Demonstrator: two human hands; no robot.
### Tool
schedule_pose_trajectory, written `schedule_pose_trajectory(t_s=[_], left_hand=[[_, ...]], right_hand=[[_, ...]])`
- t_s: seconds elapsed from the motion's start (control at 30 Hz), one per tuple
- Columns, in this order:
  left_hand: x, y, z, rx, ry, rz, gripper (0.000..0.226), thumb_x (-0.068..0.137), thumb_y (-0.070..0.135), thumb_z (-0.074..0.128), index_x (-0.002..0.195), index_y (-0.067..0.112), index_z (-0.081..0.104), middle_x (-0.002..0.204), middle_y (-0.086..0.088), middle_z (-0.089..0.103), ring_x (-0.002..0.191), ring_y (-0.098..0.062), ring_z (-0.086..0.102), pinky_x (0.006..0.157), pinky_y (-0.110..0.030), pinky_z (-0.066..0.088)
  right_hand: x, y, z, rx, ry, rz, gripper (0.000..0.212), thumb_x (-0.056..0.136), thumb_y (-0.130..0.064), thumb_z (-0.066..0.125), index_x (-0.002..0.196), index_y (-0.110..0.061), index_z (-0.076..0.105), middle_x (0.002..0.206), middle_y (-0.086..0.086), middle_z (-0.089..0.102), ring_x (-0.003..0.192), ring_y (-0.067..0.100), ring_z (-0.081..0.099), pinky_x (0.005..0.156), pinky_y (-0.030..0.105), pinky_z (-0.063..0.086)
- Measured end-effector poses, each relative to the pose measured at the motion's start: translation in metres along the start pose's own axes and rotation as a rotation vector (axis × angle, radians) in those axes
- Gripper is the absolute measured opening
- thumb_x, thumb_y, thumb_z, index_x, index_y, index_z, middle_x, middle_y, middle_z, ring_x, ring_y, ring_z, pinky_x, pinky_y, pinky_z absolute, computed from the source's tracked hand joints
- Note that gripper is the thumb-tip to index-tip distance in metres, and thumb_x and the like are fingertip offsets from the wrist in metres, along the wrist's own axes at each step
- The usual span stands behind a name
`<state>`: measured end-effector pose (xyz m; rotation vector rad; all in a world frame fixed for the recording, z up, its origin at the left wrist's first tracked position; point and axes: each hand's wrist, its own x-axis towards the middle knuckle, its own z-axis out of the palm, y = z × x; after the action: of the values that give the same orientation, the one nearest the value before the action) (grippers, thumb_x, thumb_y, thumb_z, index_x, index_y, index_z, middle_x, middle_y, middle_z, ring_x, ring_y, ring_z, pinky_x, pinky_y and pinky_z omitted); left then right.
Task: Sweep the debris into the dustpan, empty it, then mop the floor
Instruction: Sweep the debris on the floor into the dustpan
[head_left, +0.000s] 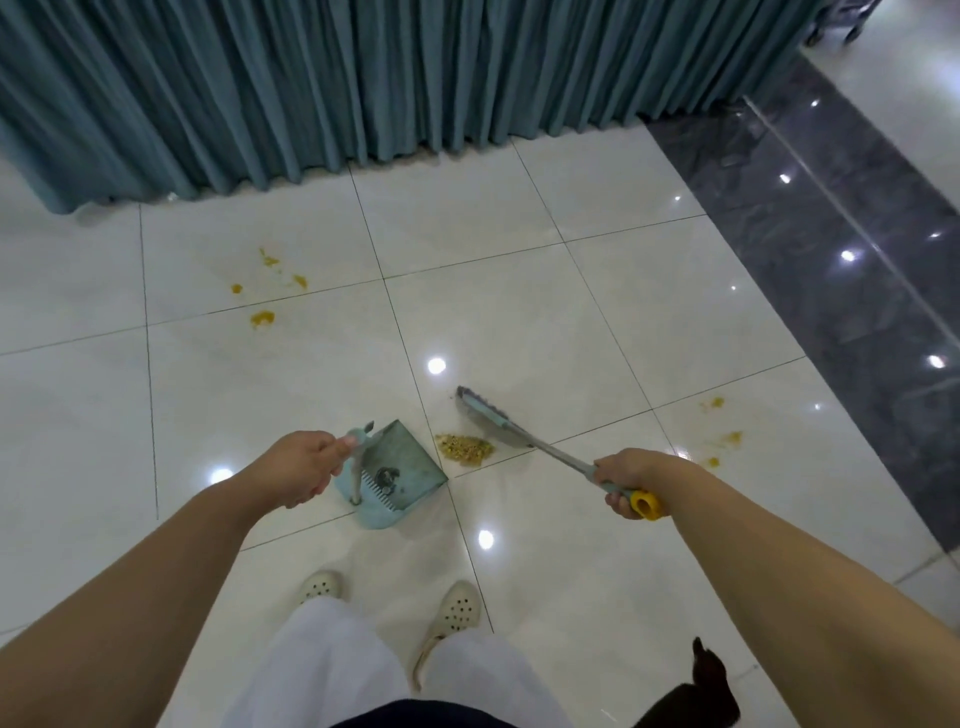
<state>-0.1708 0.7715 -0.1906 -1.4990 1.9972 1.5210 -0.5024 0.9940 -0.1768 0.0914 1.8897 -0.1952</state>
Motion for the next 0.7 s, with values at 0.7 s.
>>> schedule_pose_trajectory(t_s=[0.7], left_hand=[[0.053,-0.065,-0.109,0.147,-0.234,0.071,0.052,0.095,0.055,0.037,0.073,0.01,0.052,0.062,-0.006,0.047,0.05,-0.017,0.038,0.045,-0.02,0.031]], right_hand=[[-0.047,-0.026,0.237,0.356,-0.226,0.108,0.024,0.097,-0.029,0.051,0.102,-0.005,0.047,0.05,0.005,0.048,0.034,0.01,0.039,0.033,0.017,0.038]])
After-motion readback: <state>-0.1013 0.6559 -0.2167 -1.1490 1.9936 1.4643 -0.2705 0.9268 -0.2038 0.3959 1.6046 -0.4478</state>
